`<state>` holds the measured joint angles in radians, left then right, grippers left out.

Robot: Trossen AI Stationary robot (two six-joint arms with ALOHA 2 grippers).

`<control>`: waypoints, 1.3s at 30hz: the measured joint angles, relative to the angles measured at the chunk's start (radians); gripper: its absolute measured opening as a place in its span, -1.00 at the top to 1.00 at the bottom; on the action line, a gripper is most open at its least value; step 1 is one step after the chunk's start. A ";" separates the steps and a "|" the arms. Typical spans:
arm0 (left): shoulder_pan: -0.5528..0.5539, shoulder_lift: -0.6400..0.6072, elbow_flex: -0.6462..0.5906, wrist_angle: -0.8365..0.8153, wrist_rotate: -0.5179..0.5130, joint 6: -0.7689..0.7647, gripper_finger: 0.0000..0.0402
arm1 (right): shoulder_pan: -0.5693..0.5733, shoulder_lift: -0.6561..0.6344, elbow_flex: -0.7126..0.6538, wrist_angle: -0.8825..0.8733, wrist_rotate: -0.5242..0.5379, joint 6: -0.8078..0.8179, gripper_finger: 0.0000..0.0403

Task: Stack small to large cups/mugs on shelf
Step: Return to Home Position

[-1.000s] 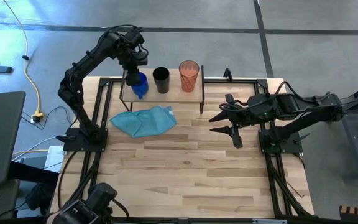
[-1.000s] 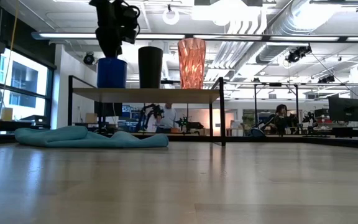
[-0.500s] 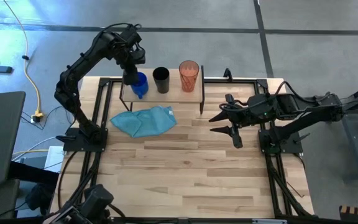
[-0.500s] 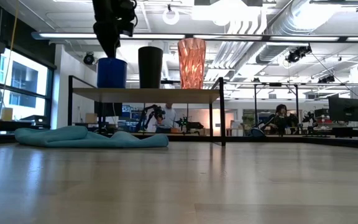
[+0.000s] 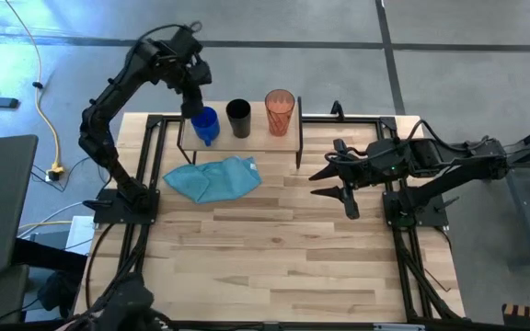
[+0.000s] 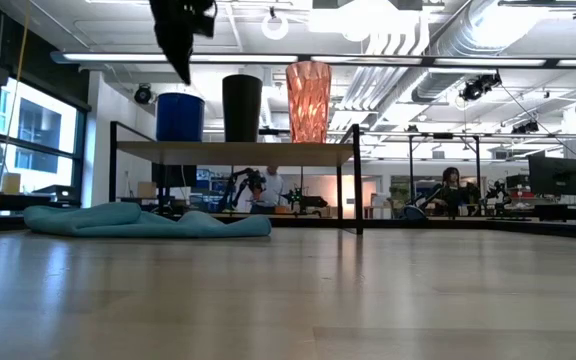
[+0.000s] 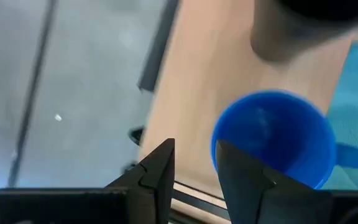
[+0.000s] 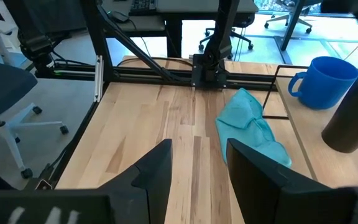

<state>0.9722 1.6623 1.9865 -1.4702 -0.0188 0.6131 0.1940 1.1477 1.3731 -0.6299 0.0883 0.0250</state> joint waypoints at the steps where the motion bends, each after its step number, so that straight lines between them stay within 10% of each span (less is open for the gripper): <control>1: 0.000 0.000 0.028 0.001 0.003 -0.001 0.47 | 0.000 0.000 0.000 0.000 0.000 0.000 0.28; 9: 0.000 -0.002 0.200 -0.007 0.054 -0.026 0.47 | 0.000 0.000 0.000 0.008 0.000 -0.004 0.28; 39: -0.200 0.002 0.047 -0.101 0.052 -0.231 0.47 | 0.005 0.000 0.000 0.005 -0.034 0.003 0.28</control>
<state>0.7718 1.6642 2.0333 -1.5715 0.0337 0.3818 0.1989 1.1477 1.3731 -0.6250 0.0544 0.0276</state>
